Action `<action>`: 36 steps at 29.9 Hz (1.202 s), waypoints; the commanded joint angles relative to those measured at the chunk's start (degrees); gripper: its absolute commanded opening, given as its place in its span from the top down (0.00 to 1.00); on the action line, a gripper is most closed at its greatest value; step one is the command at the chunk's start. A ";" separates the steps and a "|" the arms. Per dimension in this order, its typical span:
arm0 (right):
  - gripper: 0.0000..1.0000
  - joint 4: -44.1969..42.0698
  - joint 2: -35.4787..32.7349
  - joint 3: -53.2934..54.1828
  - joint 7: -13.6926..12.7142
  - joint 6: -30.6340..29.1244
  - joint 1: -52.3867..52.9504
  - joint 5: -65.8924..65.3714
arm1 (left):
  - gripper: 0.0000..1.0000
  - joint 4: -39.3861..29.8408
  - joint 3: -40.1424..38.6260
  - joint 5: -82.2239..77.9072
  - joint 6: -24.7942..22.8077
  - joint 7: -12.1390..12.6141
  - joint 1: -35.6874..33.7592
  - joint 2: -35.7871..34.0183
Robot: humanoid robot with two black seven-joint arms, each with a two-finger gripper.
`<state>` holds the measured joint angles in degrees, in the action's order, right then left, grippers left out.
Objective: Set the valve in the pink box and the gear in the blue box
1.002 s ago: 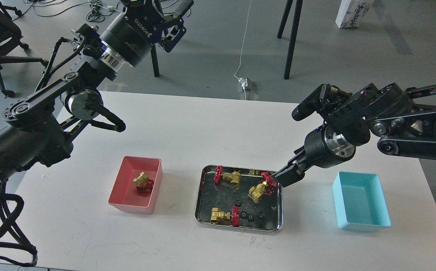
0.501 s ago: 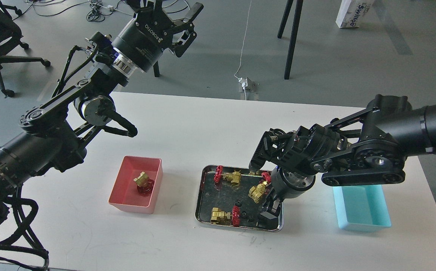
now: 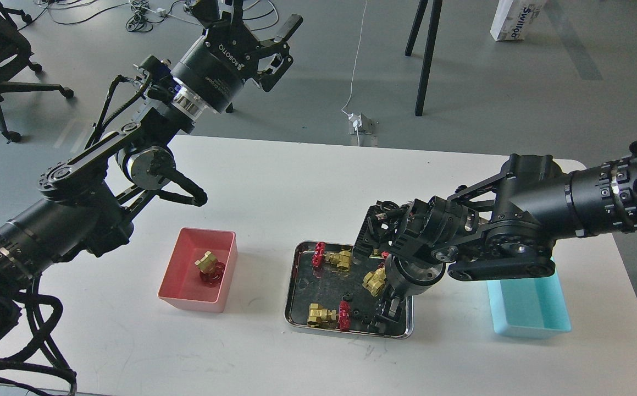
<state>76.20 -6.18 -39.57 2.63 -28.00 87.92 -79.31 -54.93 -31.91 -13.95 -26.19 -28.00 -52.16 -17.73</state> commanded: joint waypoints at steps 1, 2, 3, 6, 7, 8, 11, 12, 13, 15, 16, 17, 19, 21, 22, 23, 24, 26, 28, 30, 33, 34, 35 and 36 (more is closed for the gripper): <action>0.49 0.09 -0.07 -0.85 -0.08 0.00 -0.65 0.03 | 0.14 0.00 0.01 -0.03 0.00 0.00 0.04 -0.29; 0.49 0.00 0.02 -0.94 -0.08 0.00 -0.82 0.12 | 0.14 0.00 0.01 0.06 0.00 0.00 0.04 -0.29; 0.49 0.00 0.11 -0.94 -0.08 0.00 -1.00 0.21 | 0.14 0.08 0.01 0.06 0.00 0.00 0.04 -0.20; 0.49 -0.35 0.46 -1.03 -0.17 0.00 -1.87 0.21 | 0.14 0.17 0.01 0.06 0.00 0.00 0.21 -0.11; 0.49 -0.52 0.46 -1.03 -0.17 0.00 -2.14 0.21 | 0.13 0.17 0.01 -0.03 0.00 0.00 0.21 -0.11; 0.49 -0.52 0.64 -1.03 -0.17 0.00 -2.32 0.21 | 0.13 0.17 0.01 0.06 0.00 0.00 0.30 -0.11; 0.49 -0.61 0.73 -1.03 -0.17 0.00 -2.40 0.21 | 0.13 0.26 0.01 -0.03 0.00 0.00 0.48 -0.11; 0.49 -0.70 0.73 -1.03 -0.17 0.00 -2.58 0.21 | 0.13 0.35 0.01 -0.03 0.00 0.00 0.48 -0.11; 0.49 -0.87 0.81 -1.03 -0.17 0.00 -2.84 0.21 | 0.13 0.35 0.01 -0.03 0.00 0.00 0.48 -0.11; 0.49 -1.92 1.08 -1.03 -0.17 0.00 -3.28 0.21 | 0.13 0.35 0.01 -0.03 0.00 0.00 0.48 -0.11; 0.49 -2.37 1.43 -1.03 -0.17 0.00 -3.46 0.29 | 0.13 0.35 0.01 -0.03 0.00 0.00 0.48 -0.11; 0.49 -2.89 1.78 -1.03 -0.17 0.00 -3.72 0.29 | 0.13 0.26 0.01 -0.03 0.00 0.00 0.48 -0.11; 0.49 -3.69 2.22 -0.94 -0.17 0.00 -4.16 0.29 | 0.13 0.35 0.01 -0.03 0.00 0.00 0.56 -0.11; 0.49 -4.13 2.57 -0.86 -0.17 0.00 -4.25 0.29 | 0.13 0.35 0.01 -0.03 0.00 0.00 0.74 -0.11; 0.49 -4.22 2.66 -0.86 -0.17 0.00 -4.25 0.29 | 0.13 0.26 0.01 -0.03 0.00 0.00 1.00 -0.11; 0.49 -4.22 2.92 -0.86 -0.17 0.00 -4.25 0.38 | 0.13 0.35 0.01 -0.03 -0.08 0.00 1.18 -0.11; 0.49 -4.22 3.18 -0.86 -0.17 0.00 -4.25 0.38 | 0.13 0.35 0.01 -0.03 -0.09 0.00 1.27 -0.11; 0.49 -4.39 3.63 -0.86 -0.08 0.00 -4.34 0.38 | 0.12 0.26 0.01 -0.03 -0.09 0.00 1.36 -0.11; 0.49 -4.48 3.71 -0.86 -0.08 0.00 -4.69 0.47 | 0.12 0.35 0.01 -0.03 0.00 0.00 1.36 -0.11; 0.49 -4.48 3.71 -0.86 -0.08 0.00 -5.04 0.38 | 0.12 0.26 0.01 -0.03 -0.09 0.00 1.36 -0.11; 0.49 -5.09 3.80 -0.86 -0.08 0.00 -5.39 0.38 | 0.12 0.35 0.01 -0.03 -0.09 0.00 1.36 -0.11; 0.49 -5.53 3.80 -0.94 -0.08 0.00 -5.74 0.38 | 0.12 0.35 0.01 -0.03 -0.09 0.00 1.36 -0.11; 0.49 -5.88 3.89 -0.94 -0.08 0.00 -6.18 0.38 | 0.12 0.35 0.01 -0.03 -0.09 0.00 1.36 -0.11; 0.49 -6.32 4.06 -0.94 -0.08 0.00 -6.53 0.38 | 0.12 0.26 0.01 -0.03 -0.09 0.00 1.36 -0.11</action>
<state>70.91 -2.38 -40.47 2.53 -28.00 82.31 -78.92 -54.64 -31.90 -13.98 -26.28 -28.00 -50.81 -17.84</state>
